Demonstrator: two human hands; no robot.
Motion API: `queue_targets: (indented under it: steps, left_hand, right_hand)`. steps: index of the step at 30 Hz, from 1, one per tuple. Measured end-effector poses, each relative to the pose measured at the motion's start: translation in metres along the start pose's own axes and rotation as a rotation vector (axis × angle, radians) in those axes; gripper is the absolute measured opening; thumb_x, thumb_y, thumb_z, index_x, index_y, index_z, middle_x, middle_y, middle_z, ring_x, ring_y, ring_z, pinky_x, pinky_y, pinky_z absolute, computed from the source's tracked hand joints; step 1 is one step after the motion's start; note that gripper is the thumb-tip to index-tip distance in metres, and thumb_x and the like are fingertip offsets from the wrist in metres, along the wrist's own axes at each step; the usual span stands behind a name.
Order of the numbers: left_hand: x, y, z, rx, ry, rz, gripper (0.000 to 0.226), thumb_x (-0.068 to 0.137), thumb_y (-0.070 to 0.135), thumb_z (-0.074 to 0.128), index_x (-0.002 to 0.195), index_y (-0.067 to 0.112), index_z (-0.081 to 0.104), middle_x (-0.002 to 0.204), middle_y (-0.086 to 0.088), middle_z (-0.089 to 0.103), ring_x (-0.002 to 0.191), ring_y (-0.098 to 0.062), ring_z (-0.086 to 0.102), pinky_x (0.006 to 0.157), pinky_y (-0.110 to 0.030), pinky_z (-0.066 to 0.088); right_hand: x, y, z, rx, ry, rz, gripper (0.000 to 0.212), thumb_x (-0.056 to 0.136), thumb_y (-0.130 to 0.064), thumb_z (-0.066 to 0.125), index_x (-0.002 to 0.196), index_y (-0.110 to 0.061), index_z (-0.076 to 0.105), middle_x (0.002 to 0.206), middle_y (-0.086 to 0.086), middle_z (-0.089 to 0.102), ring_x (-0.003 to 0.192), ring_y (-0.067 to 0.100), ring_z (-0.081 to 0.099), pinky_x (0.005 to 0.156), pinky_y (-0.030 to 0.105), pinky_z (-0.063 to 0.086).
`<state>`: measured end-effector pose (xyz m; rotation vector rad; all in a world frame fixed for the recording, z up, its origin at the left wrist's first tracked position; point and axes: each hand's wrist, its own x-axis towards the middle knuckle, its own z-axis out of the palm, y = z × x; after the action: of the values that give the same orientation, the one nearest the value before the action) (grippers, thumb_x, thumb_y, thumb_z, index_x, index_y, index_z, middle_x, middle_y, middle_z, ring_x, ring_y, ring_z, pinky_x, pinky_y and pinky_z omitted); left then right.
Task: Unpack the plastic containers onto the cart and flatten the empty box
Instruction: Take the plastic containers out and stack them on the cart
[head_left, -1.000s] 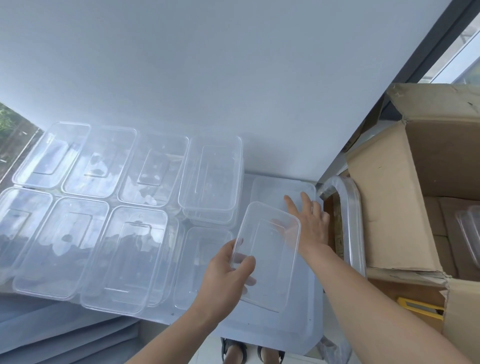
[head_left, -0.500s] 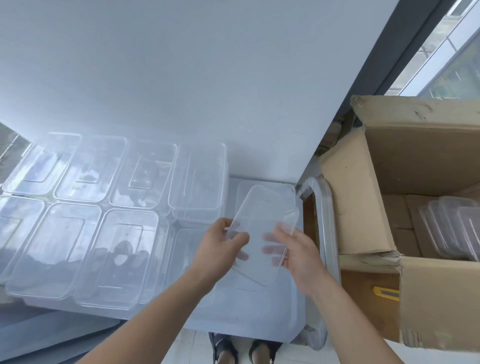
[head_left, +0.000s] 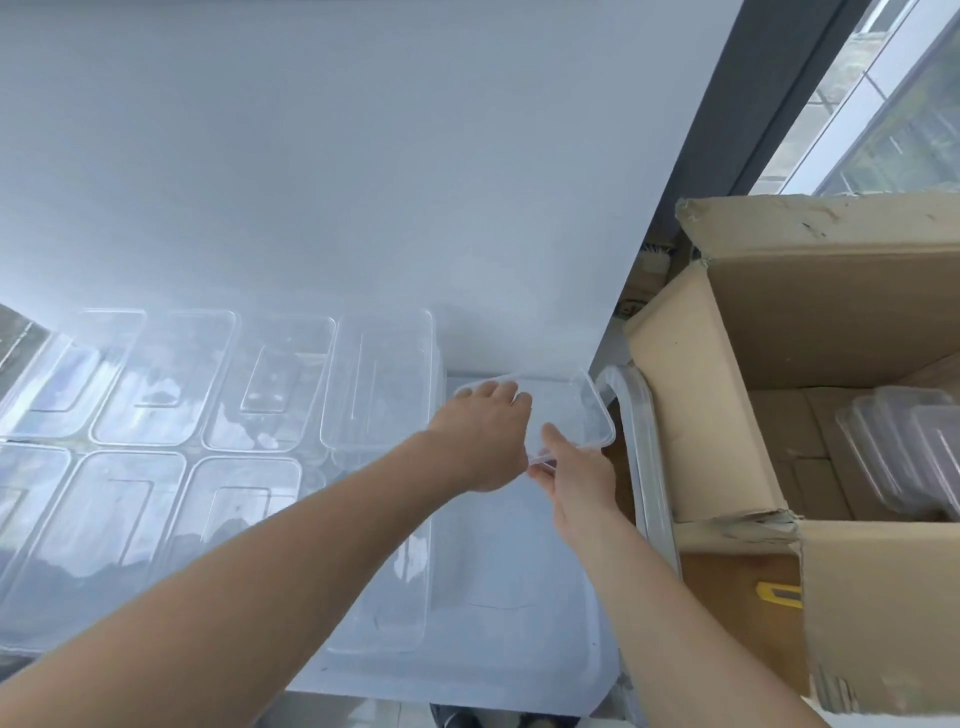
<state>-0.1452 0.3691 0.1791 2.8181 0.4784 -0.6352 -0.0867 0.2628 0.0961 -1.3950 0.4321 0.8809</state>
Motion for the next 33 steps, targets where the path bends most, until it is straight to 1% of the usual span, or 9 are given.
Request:
queue_targets:
  steps: [4, 8, 13, 18, 23, 26, 28, 30, 33]
  left_hand:
    - [0.040, -0.004, 0.021, 0.064, -0.151, -0.018, 0.049, 0.098, 0.019, 0.045, 0.145, 0.011, 0.036, 0.151, -0.009, 0.035, 0.141, -0.029, 0.031, 0.111, -0.045, 0.035]
    - [0.057, -0.010, 0.038, -0.033, -0.222, -0.088, 0.054, 0.098, 0.019, 0.044, 0.150, 0.014, 0.029, 0.159, -0.007, 0.023, 0.145, -0.030, 0.024, 0.112, -0.047, 0.035]
    - [0.062, -0.010, 0.053, -0.098, -0.221, -0.142, 0.065, 0.099, 0.019, 0.044, 0.157, 0.019, 0.015, 0.166, -0.004, -0.001, 0.153, -0.030, -0.001, 0.119, -0.050, 0.024]
    - [0.065, -0.013, 0.070, -0.092, -0.141, -0.183, 0.072, 0.099, 0.018, 0.046, 0.158, 0.031, 0.008, 0.167, -0.003, -0.011, 0.152, -0.034, -0.015, 0.122, -0.051, 0.014]
    - [0.058, -0.013, 0.087, -0.173, -0.053, -0.211, 0.073, 0.098, 0.017, 0.045, 0.158, 0.032, 0.007, 0.167, -0.002, -0.011, 0.152, -0.031, -0.017, 0.122, -0.048, 0.011]
    - [0.052, -0.011, 0.099, -0.326, 0.113, -0.299, 0.073, 0.100, 0.029, 0.044, 0.159, 0.022, 0.001, 0.166, -0.003, -0.016, 0.152, -0.025, -0.018, 0.124, -0.043, 0.007]
    - [0.049, -0.007, 0.105, -0.512, 0.250, -0.389, 0.077, 0.101, 0.032, 0.046, 0.158, 0.013, -0.001, 0.166, -0.006, -0.013, 0.153, -0.024, -0.013, 0.124, -0.039, 0.006]
    - [0.048, -0.003, 0.110, -0.704, 0.333, -0.463, 0.080, 0.100, 0.028, 0.049, 0.158, 0.008, -0.002, 0.166, -0.008, -0.007, 0.154, -0.023, -0.006, 0.123, -0.035, 0.006]
    - [0.047, 0.005, 0.116, -0.927, 0.395, -0.562, 0.078, 0.101, 0.023, 0.049, 0.158, 0.006, -0.002, 0.167, -0.008, -0.002, 0.153, -0.020, 0.000, 0.122, -0.032, 0.007]
  right_hand:
    - [0.032, 0.018, 0.009, 0.045, 0.091, 0.028, 0.027, 0.090, -0.020, 0.075, 0.084, 0.005, 0.064, 0.097, 0.023, 0.071, 0.087, 0.030, 0.073, 0.070, 0.029, 0.059]
    - [0.043, 0.022, 0.012, 0.047, 0.108, 0.072, 0.024, 0.089, -0.023, 0.076, 0.083, -0.002, 0.066, 0.092, 0.014, 0.073, 0.086, 0.026, 0.073, 0.087, 0.039, 0.060]
    - [0.045, 0.024, 0.012, 0.055, 0.124, 0.125, 0.026, 0.093, -0.024, 0.070, 0.079, -0.003, 0.065, 0.082, 0.011, 0.070, 0.077, 0.022, 0.070, 0.092, 0.040, 0.058]
    - [0.043, 0.019, 0.005, -0.055, 0.104, 0.106, 0.028, 0.099, -0.025, 0.061, 0.083, -0.002, 0.062, 0.092, 0.019, 0.071, 0.070, 0.026, 0.071, 0.060, 0.027, 0.056]
    - [0.045, 0.018, -0.007, -0.148, 0.154, 0.099, 0.031, 0.098, -0.028, 0.063, 0.084, 0.000, 0.062, 0.083, 0.015, 0.067, 0.057, 0.022, 0.063, 0.054, 0.027, 0.054]
    - [0.046, 0.023, -0.012, -0.182, 0.200, 0.091, 0.034, 0.093, -0.034, 0.068, 0.083, -0.003, 0.058, 0.081, 0.012, 0.061, 0.059, 0.022, 0.058, 0.053, 0.030, 0.048]
    - [0.048, 0.028, -0.014, -0.262, 0.246, 0.019, 0.039, 0.089, -0.042, 0.069, 0.097, -0.008, 0.052, 0.095, 0.010, 0.057, 0.075, 0.024, 0.058, 0.065, 0.034, 0.048]
    - [0.049, 0.034, -0.015, -0.363, 0.302, -0.097, 0.056, 0.087, -0.046, 0.067, 0.126, -0.010, 0.047, 0.123, 0.006, 0.056, 0.109, 0.027, 0.057, 0.091, 0.044, 0.050]
    - [0.052, 0.040, -0.017, -0.478, 0.341, -0.297, 0.076, 0.089, -0.046, 0.062, 0.153, -0.022, 0.029, 0.154, 0.001, 0.041, 0.141, 0.024, 0.037, 0.113, 0.049, 0.036]
